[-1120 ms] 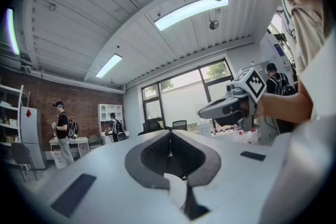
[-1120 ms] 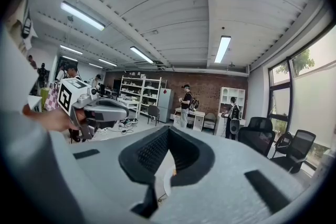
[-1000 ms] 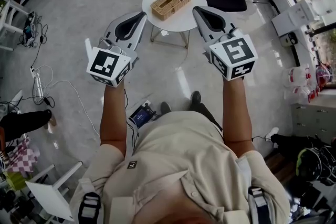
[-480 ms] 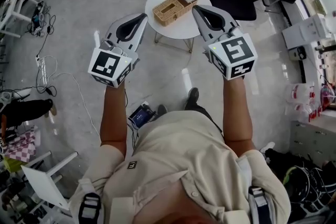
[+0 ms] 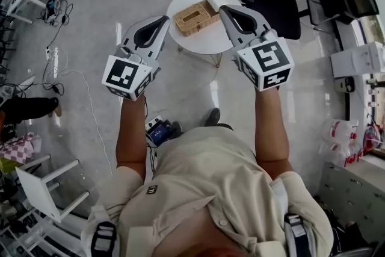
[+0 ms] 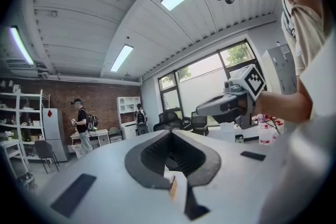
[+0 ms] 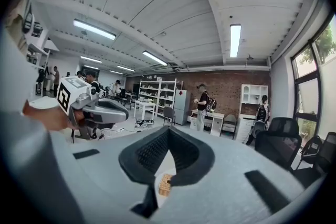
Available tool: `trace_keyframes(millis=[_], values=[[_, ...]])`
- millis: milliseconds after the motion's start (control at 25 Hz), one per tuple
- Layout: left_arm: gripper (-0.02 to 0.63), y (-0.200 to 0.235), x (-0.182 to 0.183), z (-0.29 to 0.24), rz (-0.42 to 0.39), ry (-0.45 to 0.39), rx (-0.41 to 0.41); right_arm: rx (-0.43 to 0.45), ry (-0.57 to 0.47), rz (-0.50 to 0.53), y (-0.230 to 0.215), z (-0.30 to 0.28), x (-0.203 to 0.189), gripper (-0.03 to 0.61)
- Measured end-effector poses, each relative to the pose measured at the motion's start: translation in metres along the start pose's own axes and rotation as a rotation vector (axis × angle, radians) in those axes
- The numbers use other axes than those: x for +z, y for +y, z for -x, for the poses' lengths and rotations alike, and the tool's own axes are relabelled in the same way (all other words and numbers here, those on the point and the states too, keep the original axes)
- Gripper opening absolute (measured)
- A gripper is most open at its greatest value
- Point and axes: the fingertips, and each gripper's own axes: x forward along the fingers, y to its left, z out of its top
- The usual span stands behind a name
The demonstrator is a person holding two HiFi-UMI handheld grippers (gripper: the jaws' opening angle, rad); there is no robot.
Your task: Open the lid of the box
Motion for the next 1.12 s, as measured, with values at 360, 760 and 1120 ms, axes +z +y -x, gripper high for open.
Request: trace_keyframes(millis=[360,760,1120], values=[[0.009,-0.006,-0.007,-0.037,-0.005,0.032,0.056,0.05,-0.015,-0.022,-0.042,-0.008,-0.014,-0.008],[0.009,0.025,-0.017,-0.066,0.0,0.001,-0.003,-0.011,0.016,-0.022,-0.061,-0.035,-0.019,-0.008],[0.009,0.076,-0.025,-0.098,0.006,-0.046,-0.131,-0.14,0.052,-0.017,-0.077,-0.076,-0.009,-0.008]])
